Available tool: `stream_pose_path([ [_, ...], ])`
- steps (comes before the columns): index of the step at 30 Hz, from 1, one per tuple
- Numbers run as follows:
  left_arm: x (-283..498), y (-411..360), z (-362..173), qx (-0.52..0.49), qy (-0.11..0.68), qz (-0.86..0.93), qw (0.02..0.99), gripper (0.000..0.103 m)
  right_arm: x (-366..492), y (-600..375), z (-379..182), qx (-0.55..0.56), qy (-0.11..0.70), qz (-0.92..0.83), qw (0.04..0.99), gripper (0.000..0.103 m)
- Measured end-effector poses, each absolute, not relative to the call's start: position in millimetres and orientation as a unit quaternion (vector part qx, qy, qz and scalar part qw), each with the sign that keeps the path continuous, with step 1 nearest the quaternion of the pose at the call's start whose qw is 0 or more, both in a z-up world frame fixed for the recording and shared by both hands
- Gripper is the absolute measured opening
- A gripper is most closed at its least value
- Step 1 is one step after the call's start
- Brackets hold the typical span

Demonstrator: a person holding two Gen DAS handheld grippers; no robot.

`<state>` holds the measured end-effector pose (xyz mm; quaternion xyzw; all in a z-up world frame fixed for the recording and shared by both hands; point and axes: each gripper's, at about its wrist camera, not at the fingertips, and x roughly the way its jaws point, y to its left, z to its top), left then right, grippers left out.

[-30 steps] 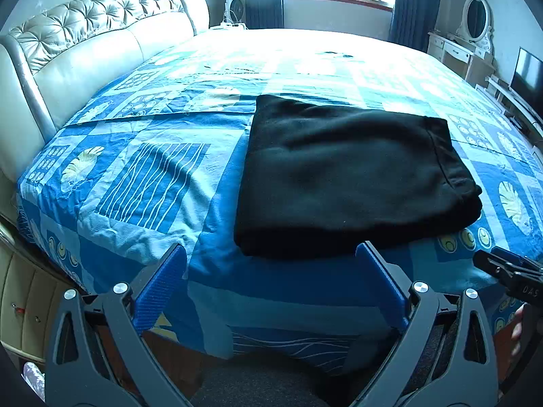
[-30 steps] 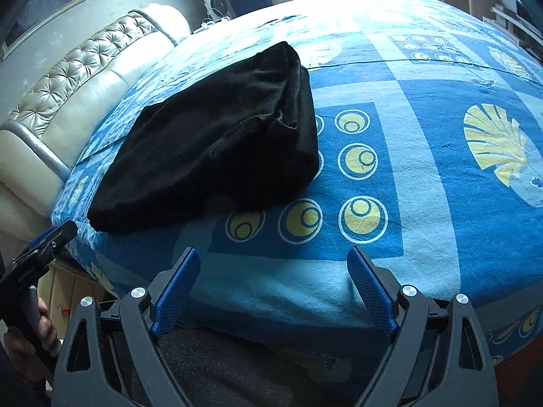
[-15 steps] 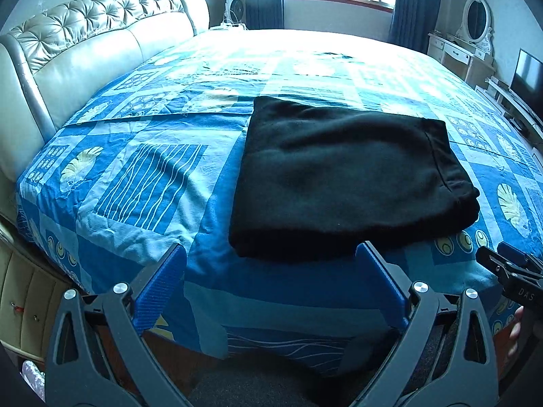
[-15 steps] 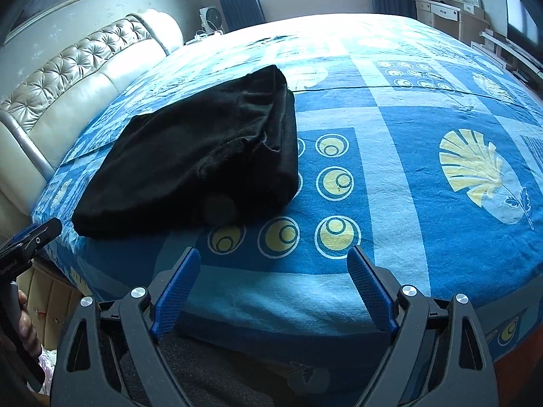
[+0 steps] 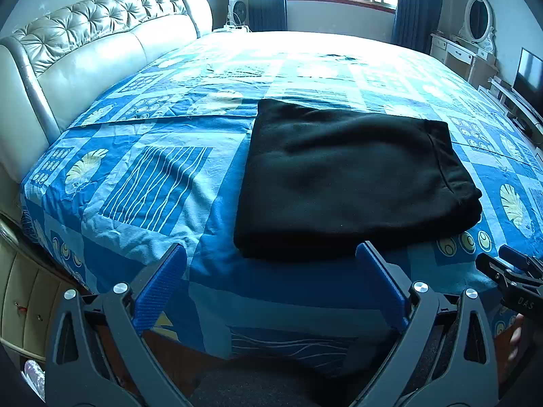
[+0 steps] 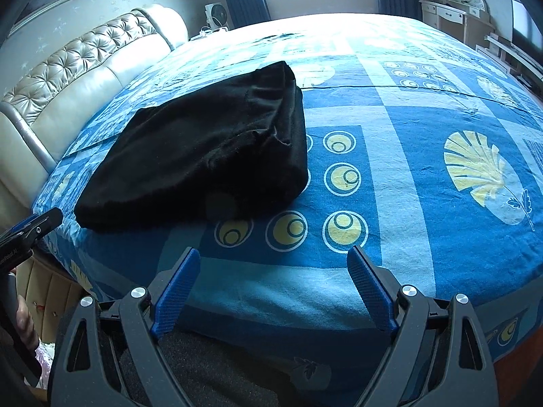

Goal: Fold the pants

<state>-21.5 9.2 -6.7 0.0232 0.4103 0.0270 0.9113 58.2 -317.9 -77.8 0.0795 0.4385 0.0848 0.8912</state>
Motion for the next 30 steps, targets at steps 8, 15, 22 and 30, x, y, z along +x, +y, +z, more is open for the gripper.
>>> stream_pose_path([
  [8, -22.9, 3.5, -7.9, 0.031, 0.411, 0.023, 0.911, 0.100, 58.9, -322.5, -77.7, 0.083, 0.439, 0.076, 0.891, 0.087],
  [15, -23.3, 1.1, -8.2, 0.039, 0.411, 0.029, 0.910, 0.100, 59.0, -322.5, -78.1, 0.083, 0.442, 0.079, 0.890, 0.087],
  [22, -23.8, 0.3, -8.0, 0.039, 0.412, 0.028, 0.910, 0.100, 58.4, -319.3, -77.9, 0.081, 0.442, 0.083, 0.889, 0.087],
  [30, -25.1, 1.3, -1.4, 0.036, 0.400, 0.029, 0.915, 0.100, 57.5, -316.7, -78.5, 0.081, 0.444, 0.087, 0.888, 0.087],
])
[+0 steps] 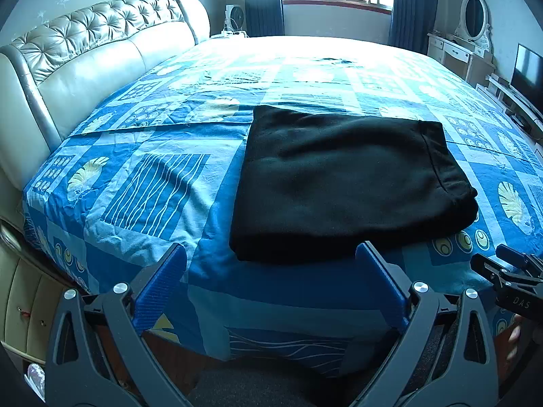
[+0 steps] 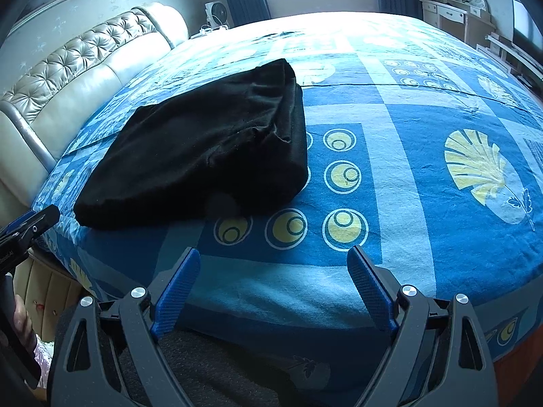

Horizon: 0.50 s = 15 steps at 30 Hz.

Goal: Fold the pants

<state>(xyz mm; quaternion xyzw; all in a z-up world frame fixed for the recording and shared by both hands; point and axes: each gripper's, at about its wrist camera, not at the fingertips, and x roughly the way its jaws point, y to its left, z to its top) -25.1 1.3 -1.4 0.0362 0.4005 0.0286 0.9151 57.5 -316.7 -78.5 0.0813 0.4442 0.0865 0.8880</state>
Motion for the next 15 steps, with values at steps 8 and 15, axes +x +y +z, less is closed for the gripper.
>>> stream_pose_path([
  [8, -27.3, -1.8, 1.5, 0.045, 0.394, 0.026, 0.918, 0.100, 56.3, -314.4, -79.3, 0.082, 0.446, 0.090, 0.886, 0.087],
  [15, -33.1, -11.2, 9.1, 0.076, 0.367, 0.032, 0.926, 0.101, 54.5, -311.6, -82.0, 0.086, 0.456, 0.100, 0.880, 0.087],
])
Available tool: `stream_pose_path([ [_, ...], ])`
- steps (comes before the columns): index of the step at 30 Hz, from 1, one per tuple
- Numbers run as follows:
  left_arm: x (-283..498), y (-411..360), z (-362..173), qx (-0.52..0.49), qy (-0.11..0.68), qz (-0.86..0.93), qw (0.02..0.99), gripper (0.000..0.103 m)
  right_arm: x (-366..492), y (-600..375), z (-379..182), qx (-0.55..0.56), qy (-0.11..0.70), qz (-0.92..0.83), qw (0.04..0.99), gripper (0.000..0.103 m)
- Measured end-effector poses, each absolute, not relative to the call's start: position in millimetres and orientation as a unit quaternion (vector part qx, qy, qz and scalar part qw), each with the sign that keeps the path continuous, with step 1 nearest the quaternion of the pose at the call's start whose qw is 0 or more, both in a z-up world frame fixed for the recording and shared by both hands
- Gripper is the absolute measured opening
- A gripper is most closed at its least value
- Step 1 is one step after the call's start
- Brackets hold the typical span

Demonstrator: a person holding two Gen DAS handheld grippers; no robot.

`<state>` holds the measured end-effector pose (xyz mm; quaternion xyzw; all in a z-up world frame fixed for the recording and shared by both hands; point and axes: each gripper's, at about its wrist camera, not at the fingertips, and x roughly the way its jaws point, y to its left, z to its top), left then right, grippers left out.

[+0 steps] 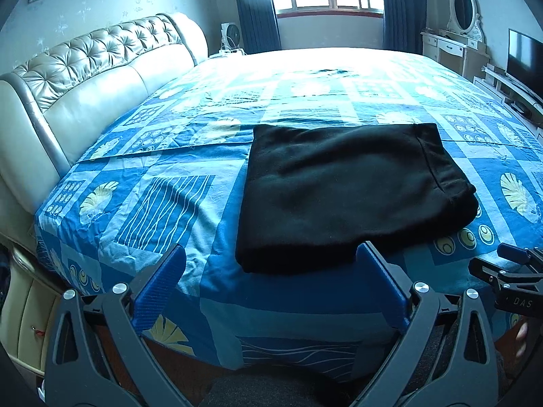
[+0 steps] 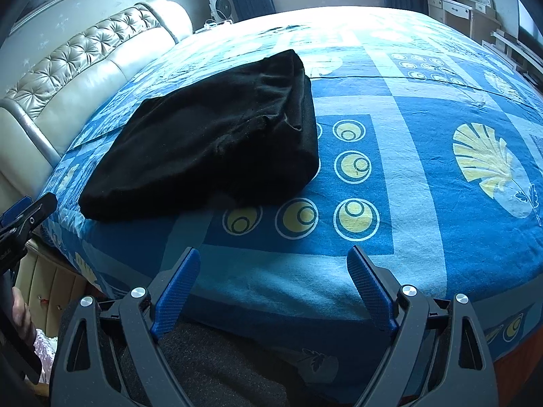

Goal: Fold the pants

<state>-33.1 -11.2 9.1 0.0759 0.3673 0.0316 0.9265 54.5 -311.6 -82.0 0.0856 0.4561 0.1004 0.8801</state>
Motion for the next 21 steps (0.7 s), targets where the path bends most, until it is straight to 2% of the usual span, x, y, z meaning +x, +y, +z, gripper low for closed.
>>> stream_pose_path([
  [10, -29.8, 4.8, 35.4, 0.034, 0.334, 0.036, 0.941, 0.101, 57.0, -316.8, -87.0, 0.086, 0.458, 0.094, 0.880, 0.087],
  [13, -18.2, 18.3, 38.7, 0.016, 0.349, 0.035, 0.936, 0.101, 58.6, -320.4, -90.8, 0.096, 0.466, 0.090, 0.875, 0.087],
  [21, 42.9, 55.8, 34.0, 0.045, 0.348, 0.069, 0.934, 0.101, 78.7, -330.1, -67.8, 0.108, 0.439, 0.086, 0.888, 0.087],
])
